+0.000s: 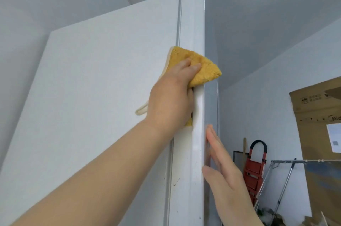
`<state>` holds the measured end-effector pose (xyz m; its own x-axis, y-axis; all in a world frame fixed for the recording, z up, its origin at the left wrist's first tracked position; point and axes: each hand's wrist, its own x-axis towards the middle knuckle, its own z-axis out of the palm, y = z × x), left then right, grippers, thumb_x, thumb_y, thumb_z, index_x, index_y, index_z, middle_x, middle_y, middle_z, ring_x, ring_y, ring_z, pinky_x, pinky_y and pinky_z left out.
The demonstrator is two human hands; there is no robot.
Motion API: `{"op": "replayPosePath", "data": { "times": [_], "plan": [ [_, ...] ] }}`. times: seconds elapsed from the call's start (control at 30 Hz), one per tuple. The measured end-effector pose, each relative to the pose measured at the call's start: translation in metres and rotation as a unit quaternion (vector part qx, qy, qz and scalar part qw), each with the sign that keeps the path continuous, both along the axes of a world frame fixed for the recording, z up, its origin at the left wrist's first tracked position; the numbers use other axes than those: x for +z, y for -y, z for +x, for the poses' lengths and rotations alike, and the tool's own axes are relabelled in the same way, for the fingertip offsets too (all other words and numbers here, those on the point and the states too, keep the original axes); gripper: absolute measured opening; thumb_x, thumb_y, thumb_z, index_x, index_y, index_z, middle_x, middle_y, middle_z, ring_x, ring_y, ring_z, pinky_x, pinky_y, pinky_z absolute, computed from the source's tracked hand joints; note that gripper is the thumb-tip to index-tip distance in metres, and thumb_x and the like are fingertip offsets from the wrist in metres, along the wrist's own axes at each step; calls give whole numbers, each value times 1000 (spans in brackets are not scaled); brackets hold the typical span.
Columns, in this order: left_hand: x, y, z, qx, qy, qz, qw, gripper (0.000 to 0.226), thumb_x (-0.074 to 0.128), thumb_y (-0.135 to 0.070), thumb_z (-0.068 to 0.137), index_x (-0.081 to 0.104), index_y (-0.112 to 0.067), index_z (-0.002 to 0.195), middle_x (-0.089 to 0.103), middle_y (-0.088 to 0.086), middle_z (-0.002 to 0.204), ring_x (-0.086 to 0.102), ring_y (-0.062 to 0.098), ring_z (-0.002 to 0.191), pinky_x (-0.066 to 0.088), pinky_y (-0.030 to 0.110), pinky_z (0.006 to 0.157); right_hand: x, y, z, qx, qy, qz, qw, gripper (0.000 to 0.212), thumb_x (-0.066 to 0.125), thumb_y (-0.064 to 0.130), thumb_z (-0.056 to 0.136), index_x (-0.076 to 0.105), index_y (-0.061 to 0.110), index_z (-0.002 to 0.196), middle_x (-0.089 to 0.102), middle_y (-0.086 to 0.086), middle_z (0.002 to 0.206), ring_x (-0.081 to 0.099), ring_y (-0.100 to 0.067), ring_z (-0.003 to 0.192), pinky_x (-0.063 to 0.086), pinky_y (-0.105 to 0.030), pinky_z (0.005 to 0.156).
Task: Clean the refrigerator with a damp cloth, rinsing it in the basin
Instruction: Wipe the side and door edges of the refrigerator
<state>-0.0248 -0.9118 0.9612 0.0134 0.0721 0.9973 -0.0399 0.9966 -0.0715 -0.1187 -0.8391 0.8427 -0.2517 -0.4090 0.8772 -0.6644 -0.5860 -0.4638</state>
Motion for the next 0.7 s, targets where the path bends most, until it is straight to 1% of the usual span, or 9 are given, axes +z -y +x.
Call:
{"op": "replayPosePath", "data": {
  "times": [0.07, 0.13, 0.2, 0.27, 0.37, 0.47, 0.53, 0.6, 0.7],
  "plan": [
    [-28, 3, -1, -19, 3, -16, 1000, 54, 31, -17, 74, 60, -9, 119, 52, 13, 133, 47, 22, 119, 23, 10, 90, 2, -5, 2, 30, 21, 13, 999, 58, 42, 19, 63, 40, 51, 112, 34, 57, 114, 28, 24, 121, 24, -1, 101],
    [-67, 9, 1, -35, 21, -19, 999, 54, 32, -15, 71, 63, -7, 115, 55, 18, 127, 41, 19, 115, 21, 12, 94, 4, -9, -1, 57, 33, 9, 998, 59, 35, 12, 62, 47, 47, 108, 48, 50, 110, 35, 22, 118, 29, -2, 100],
    [-99, 9, 5, -30, 37, -19, 999, 51, 35, -11, 70, 62, -9, 113, 57, 19, 124, 40, 19, 113, 24, 15, 95, 6, -12, -3, 77, 43, 12, 996, 63, 34, 8, 61, 51, 40, 112, 52, 29, 126, 40, 11, 123, 33, -10, 103],
    [-105, 7, 9, -41, 58, 1, 997, 52, 34, -12, 69, 64, -10, 111, 59, 17, 123, 41, 17, 111, 26, 12, 93, 9, -14, -4, 69, 48, 21, 996, 65, 33, 6, 62, 51, 37, 116, 46, 16, 138, 40, 6, 126, 33, -19, 107],
    [-84, 6, 16, -70, 76, 50, 993, 50, 37, -6, 69, 66, -10, 110, 58, 10, 124, 38, 9, 112, 23, -4, 89, 9, -14, 0, 44, 40, 20, 998, 62, 34, -3, 74, 46, 37, 121, 42, 16, 141, 36, 9, 127, 29, -21, 110],
    [-81, 9, 16, -78, 85, 47, 992, 55, 38, 1, 68, 62, -11, 117, 52, 5, 131, 32, 7, 119, 17, -8, 90, 8, -13, 1, 14, 19, 40, 999, 71, 27, -19, 81, 38, 29, 133, 35, 13, 145, 29, 7, 131, 23, -23, 114],
    [-105, 9, 13, -93, 98, 57, 989, 58, 38, 1, 70, 58, -17, 121, 47, 3, 134, 32, 8, 121, 17, -6, 95, 8, -16, 1, 1, 1, 47, 999, 70, 29, -16, 82, 38, 34, 131, 32, 14, 147, 27, 8, 132, 24, -16, 111],
    [-148, 7, 12, -84, 107, 43, 990, 57, 35, -5, 72, 52, -23, 123, 43, 1, 134, 38, 12, 120, 21, 1, 99, 10, -19, 1, -6, -3, 57, 998, 69, 27, -16, 87, 38, 45, 115, 30, 21, 142, 26, 11, 129, 23, -8, 105],
    [-200, 3, 17, -55, 125, 49, 989, 53, 34, -10, 71, 46, -25, 120, 42, -4, 138, 42, 14, 117, 26, 10, 98, 12, -22, 2, -8, -10, 67, 998, 70, 24, -17, 87, 35, 47, 111, 30, 25, 136, 25, 15, 126, 24, -7, 104]
  ]
}}
